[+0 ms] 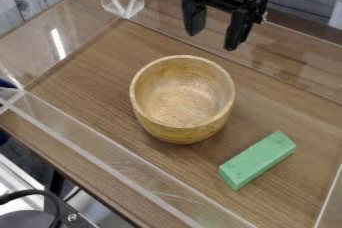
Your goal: Put the green block in the brown bowl
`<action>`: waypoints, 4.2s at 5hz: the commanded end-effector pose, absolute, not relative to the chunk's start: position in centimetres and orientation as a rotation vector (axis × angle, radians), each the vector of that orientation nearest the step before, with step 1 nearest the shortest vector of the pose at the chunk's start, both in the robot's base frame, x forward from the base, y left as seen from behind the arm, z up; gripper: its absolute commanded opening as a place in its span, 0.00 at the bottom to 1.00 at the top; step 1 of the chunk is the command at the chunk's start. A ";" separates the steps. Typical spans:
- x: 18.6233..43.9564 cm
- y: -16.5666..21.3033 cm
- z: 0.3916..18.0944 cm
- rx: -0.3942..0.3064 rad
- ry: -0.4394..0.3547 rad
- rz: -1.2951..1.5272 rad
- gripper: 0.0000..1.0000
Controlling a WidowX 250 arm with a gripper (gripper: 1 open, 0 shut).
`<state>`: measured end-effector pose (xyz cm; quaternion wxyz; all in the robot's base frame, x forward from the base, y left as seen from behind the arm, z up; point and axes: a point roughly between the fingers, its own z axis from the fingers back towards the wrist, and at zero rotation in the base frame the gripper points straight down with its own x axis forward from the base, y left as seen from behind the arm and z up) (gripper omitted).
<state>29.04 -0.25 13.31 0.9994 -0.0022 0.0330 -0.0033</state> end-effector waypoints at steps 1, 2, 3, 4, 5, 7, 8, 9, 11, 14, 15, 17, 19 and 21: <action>27.2 -2.5 13.0 -0.011 0.066 -0.117 1.00; 24.7 -3.2 13.0 -0.033 0.057 -0.217 1.00; 23.5 -4.0 13.0 -0.055 0.039 -0.310 1.00; 22.9 -4.3 12.6 -0.073 0.032 -0.369 0.00; 23.1 -5.5 12.3 -0.083 0.019 -0.423 1.00; 23.2 -8.4 12.0 -0.115 0.033 -0.558 1.00; 23.2 -9.5 12.4 -0.133 0.048 -0.629 1.00; 23.5 -10.4 11.5 -0.123 0.079 -0.654 1.00; 23.7 -12.3 9.4 -0.126 0.078 -0.642 1.00; 23.1 -11.4 7.7 -0.155 0.060 -0.565 1.00; 23.7 -11.1 6.5 -0.171 0.085 -0.537 1.00; 23.7 -10.5 4.1 -0.186 0.102 -0.462 1.00; 22.6 -9.9 4.1 -0.174 0.041 -0.392 1.00; 23.6 -9.5 4.5 -0.141 0.075 -0.393 0.00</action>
